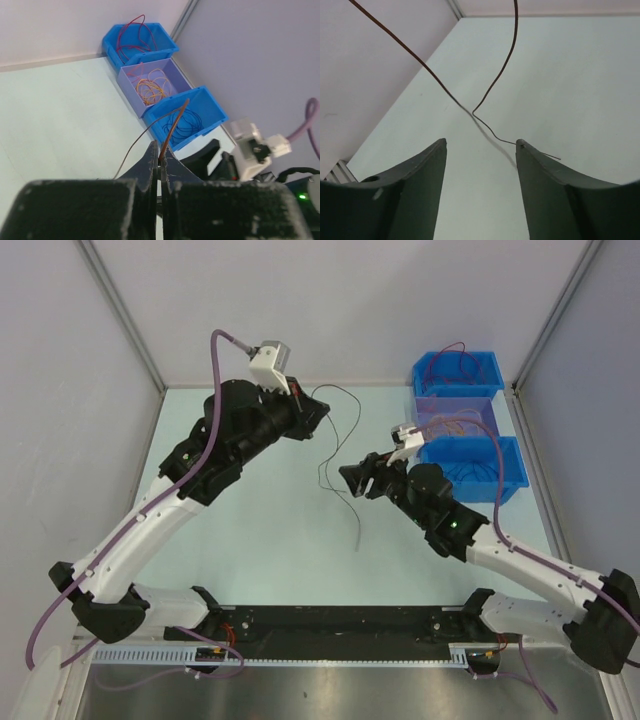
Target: Untangle the cables
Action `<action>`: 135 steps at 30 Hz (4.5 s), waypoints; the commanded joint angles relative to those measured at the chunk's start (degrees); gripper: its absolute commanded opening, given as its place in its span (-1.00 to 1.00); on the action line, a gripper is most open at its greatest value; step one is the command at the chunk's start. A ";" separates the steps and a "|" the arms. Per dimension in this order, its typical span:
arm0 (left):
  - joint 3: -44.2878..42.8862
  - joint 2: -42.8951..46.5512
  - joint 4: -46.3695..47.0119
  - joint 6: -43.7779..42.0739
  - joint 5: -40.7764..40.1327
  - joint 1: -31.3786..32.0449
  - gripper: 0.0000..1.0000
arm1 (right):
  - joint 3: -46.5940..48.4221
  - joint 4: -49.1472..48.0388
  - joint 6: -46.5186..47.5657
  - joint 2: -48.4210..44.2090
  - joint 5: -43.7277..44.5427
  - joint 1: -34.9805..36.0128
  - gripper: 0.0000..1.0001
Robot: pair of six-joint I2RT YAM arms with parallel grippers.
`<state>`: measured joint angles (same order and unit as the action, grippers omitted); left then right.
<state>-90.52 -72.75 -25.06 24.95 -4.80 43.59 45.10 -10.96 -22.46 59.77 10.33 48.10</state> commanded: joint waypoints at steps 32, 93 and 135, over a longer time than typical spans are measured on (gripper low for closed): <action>-1.33 1.12 3.00 2.65 6.12 -0.18 -0.99 | 3.06 -19.89 -0.13 14.76 4.09 0.24 -0.95; 33.92 13.87 1.15 -8.16 15.35 -9.93 0.99 | 13.96 5.69 9.28 -5.98 8.57 -30.16 -1.00; 35.41 11.05 1.42 -9.13 13.32 -9.93 1.00 | 9.23 10.43 7.44 7.12 21.58 -49.41 -1.00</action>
<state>-55.07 -62.00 -24.60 17.39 8.56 33.95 55.83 -1.08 -13.26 66.13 30.15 -1.26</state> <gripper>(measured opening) 0.996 0.010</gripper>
